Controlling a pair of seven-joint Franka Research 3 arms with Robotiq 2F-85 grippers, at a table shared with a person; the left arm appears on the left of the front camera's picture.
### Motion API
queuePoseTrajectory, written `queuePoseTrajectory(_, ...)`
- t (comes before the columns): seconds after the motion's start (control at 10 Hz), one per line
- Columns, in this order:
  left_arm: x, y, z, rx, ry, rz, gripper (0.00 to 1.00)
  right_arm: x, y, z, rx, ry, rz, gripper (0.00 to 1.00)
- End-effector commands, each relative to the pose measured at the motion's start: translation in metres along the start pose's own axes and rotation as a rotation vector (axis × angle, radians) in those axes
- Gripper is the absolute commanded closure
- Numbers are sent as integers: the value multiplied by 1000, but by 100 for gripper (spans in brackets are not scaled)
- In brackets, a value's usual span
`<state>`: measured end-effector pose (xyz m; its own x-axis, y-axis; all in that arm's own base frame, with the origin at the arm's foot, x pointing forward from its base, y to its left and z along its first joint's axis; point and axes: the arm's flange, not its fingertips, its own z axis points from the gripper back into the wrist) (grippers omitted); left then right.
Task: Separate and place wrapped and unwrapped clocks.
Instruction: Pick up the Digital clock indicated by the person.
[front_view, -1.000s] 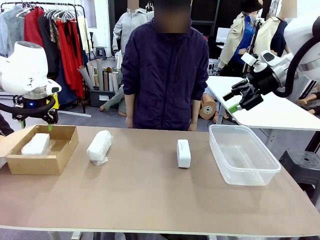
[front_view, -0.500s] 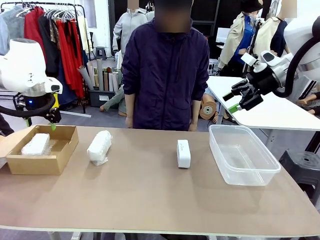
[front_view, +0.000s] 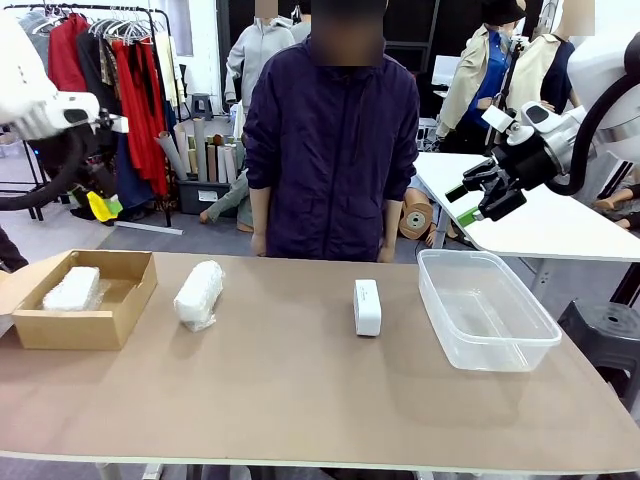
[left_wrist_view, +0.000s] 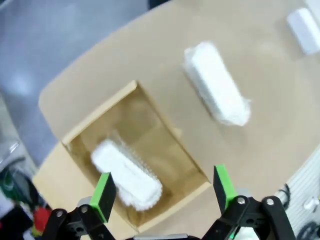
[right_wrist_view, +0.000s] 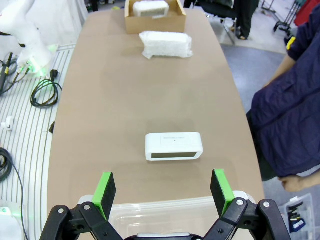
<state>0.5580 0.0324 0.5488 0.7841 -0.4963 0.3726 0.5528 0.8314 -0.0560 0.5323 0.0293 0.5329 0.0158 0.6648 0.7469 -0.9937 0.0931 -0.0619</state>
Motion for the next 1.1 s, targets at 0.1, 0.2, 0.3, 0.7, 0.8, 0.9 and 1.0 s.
queuePoseTrajectory(0.1,11,22,10,-267,-100,-236,0,2,1,1,0,-6,3,0)
queuePoseTrajectory(0.2,16,22,10,-341,-169,-327,0,2,1,1,0,-6,3,0)
queuePoseTrajectory(0.3,17,17,11,-396,-241,-404,0,2,1,1,0,-6,3,0)
queuePoseTrajectory(0.7,16,6,19,-592,-347,-641,0,2,1,1,0,-6,3,0)
queuePoseTrajectory(0.8,14,0,18,-616,-331,-663,0,2,1,1,0,-6,3,0)
queuePoseTrajectory(0.9,10,-4,19,-634,-359,-711,0,2,1,1,0,-6,3,0)
queuePoseTrajectory(1.0,4,-10,19,-578,-420,-734,0,2,1,1,0,-6,3,0)
